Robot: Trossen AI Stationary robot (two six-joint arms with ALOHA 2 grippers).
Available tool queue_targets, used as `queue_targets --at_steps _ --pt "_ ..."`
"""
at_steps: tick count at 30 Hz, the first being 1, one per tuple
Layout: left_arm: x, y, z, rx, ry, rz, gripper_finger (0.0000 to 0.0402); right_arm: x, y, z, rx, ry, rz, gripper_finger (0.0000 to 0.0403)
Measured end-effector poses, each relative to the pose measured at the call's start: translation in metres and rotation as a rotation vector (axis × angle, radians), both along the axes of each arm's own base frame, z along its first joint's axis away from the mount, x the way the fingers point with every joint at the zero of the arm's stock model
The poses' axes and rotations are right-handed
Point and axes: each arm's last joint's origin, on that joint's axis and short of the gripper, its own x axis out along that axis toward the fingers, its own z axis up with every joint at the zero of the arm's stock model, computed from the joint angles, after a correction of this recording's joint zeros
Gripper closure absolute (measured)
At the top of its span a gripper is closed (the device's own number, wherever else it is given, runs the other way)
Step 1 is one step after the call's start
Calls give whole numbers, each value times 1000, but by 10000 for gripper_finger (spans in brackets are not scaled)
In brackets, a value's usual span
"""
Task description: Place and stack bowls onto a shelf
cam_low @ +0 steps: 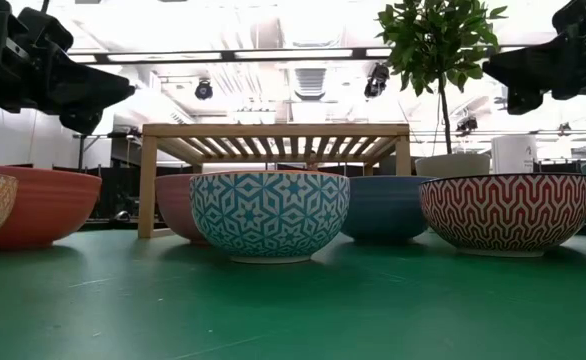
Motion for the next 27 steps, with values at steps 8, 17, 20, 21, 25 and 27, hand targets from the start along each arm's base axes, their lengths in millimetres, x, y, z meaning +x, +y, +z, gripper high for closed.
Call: queue_targets --at_steps 8,17,20,21,25,27 --pt "0 0 0 0 0 0 329 0 0 0 0 0 0 344" --pt "0 0 0 0 0 0 329 0 0 0 0 0 0 344" --pt "0 0 0 0 0 0 329 0 0 0 1 0 0 344" --pt "0 0 0 0 0 0 329 0 0 0 13 0 1 344" --pt "0 0 0 9 0 1 329 0 0 0 168 -6 17 344" --pt "0 0 1 -37 -12 -1 329 0 0 2 185 -25 12 344"
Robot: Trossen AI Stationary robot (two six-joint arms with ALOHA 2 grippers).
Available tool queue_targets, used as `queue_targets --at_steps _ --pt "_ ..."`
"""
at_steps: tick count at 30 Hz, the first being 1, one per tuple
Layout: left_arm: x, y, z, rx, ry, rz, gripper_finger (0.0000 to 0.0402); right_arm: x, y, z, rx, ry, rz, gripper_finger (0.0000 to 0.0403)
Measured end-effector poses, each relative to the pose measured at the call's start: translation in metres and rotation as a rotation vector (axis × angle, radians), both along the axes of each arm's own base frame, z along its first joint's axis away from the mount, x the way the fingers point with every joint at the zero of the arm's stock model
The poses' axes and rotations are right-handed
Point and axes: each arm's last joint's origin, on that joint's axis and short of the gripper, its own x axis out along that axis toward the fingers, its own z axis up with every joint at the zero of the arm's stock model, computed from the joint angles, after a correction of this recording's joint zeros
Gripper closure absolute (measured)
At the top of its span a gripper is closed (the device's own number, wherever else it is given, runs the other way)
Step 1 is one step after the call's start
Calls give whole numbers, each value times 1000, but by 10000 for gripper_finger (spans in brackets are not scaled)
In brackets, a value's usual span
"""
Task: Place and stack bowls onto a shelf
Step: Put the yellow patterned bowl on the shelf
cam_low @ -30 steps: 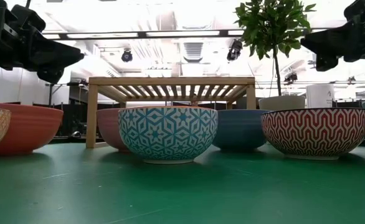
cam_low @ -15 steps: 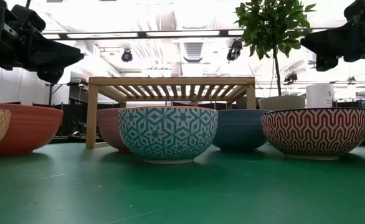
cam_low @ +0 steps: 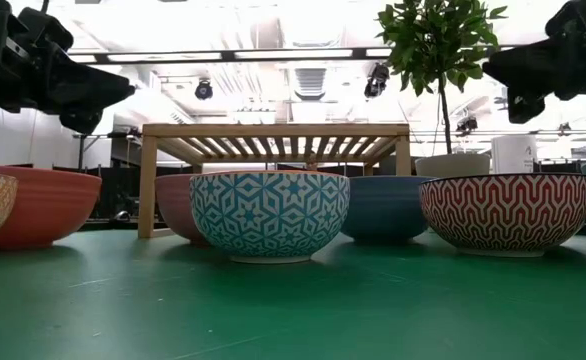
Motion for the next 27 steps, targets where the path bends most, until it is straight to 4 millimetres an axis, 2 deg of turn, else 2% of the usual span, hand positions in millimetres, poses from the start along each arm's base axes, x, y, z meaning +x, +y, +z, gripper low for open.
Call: queue_targets --at_steps 4,8,11,17,22,27 --pt "-1 0 10 -238 -125 -17 329 -1 0 10 0 -97 -5 344" --pt "-3 1 21 -271 -248 -31 329 1 -1 15 15 -142 -31 344" --pt "-5 1 27 -237 -309 -31 329 4 -1 17 23 -111 -54 344" --pt "-7 0 36 -210 -391 -69 329 11 0 61 -3 -92 -65 344" --pt "-5 -3 42 -195 -450 -152 329 24 3 98 -3 52 -46 344" --pt "-2 -5 47 -179 -492 -231 329 47 8 126 -36 221 -15 344"
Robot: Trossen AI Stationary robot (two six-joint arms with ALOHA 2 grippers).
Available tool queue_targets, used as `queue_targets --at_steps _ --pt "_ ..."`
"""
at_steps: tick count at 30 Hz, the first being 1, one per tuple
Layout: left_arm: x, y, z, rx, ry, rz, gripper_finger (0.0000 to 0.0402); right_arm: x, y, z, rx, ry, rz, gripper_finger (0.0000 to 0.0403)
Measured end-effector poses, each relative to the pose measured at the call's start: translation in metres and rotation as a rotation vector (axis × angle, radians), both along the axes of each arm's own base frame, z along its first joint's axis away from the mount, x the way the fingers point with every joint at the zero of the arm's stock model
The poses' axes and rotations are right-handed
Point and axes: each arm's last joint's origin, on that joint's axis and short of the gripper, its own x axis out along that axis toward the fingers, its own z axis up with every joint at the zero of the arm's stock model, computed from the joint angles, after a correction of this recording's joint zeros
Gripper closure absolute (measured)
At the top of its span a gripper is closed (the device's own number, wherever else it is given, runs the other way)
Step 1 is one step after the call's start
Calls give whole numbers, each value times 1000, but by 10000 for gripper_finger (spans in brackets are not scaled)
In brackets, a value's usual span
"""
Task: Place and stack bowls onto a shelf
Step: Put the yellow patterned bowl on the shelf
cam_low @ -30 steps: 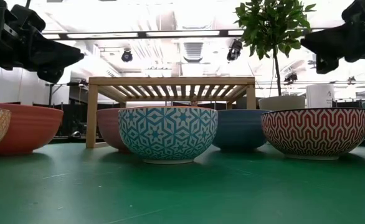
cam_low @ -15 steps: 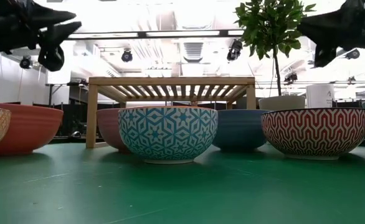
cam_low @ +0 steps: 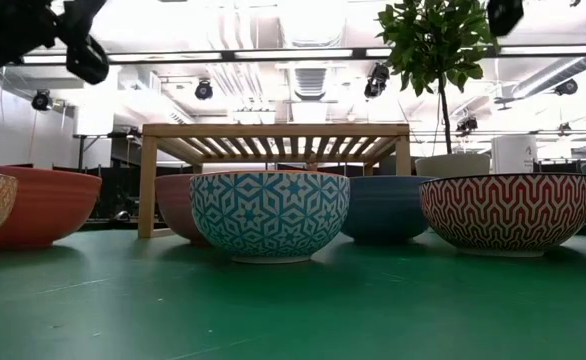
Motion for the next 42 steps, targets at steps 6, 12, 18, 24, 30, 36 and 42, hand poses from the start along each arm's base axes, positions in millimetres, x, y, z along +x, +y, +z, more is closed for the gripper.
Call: queue_targets --at_steps 6,12,18,24,30,36,42 --pt "4 -2 4 1 -44 -54 329 25 4 20 -5 155 -4 344" --pt "3 -2 8 -40 -99 -71 329 47 8 25 122 348 -59 344" --pt "0 5 12 -163 -134 101 329 63 11 27 303 598 -194 344" --pt "1 4 36 -21 -150 164 329 73 13 19 469 912 -433 344" --pt "9 2 68 175 5 222 329 82 18 -6 558 1208 -556 344" --pt "19 0 82 266 203 220 329 97 19 -32 528 1313 -624 344" --pt "24 -1 89 295 261 220 329 111 21 -49 502 1374 -631 344"
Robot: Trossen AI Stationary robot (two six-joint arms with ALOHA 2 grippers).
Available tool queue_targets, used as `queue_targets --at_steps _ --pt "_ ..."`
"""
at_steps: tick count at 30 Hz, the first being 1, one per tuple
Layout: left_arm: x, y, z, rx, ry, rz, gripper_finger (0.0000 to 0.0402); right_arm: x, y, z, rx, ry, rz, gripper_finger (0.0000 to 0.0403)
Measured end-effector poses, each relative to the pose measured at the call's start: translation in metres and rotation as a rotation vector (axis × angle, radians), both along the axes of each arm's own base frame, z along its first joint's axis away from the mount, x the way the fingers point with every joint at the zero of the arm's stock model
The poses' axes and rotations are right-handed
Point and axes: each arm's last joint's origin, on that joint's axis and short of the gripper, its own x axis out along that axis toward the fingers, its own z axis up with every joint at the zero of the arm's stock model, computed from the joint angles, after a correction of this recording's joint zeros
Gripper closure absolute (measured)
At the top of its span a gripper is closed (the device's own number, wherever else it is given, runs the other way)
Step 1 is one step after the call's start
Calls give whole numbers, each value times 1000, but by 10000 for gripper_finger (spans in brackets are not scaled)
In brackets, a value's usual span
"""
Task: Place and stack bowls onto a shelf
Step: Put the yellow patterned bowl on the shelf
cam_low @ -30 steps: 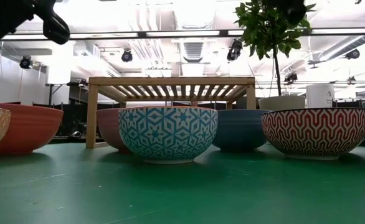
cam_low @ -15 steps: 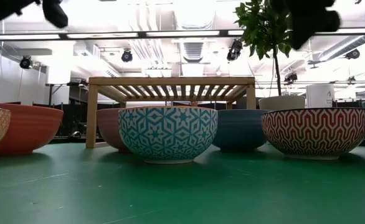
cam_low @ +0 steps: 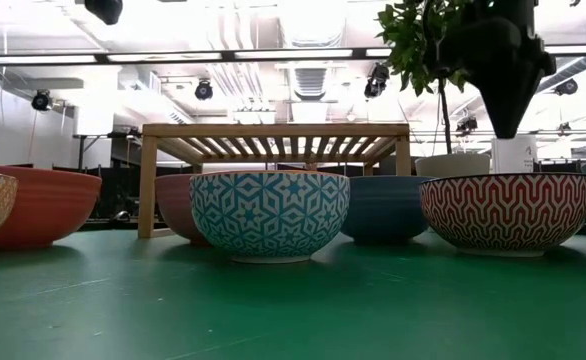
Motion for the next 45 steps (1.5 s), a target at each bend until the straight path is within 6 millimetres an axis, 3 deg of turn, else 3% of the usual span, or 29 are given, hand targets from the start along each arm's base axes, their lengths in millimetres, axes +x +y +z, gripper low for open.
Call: queue_targets --at_steps 11,17,25,39,45 --pt "2 0 0 19 13 24 329 21 -8 -12 -7 -78 2 342" --pt "2 0 -1 21 21 24 329 26 -16 -11 16 -127 -1 295" --pt "3 1 -2 15 38 63 329 26 -16 -27 11 -83 -9 246" --pt "3 1 -3 16 44 65 329 14 -18 -71 -8 -84 -48 281" --pt "3 1 -3 15 44 65 329 12 -18 -76 -18 -86 -48 337"
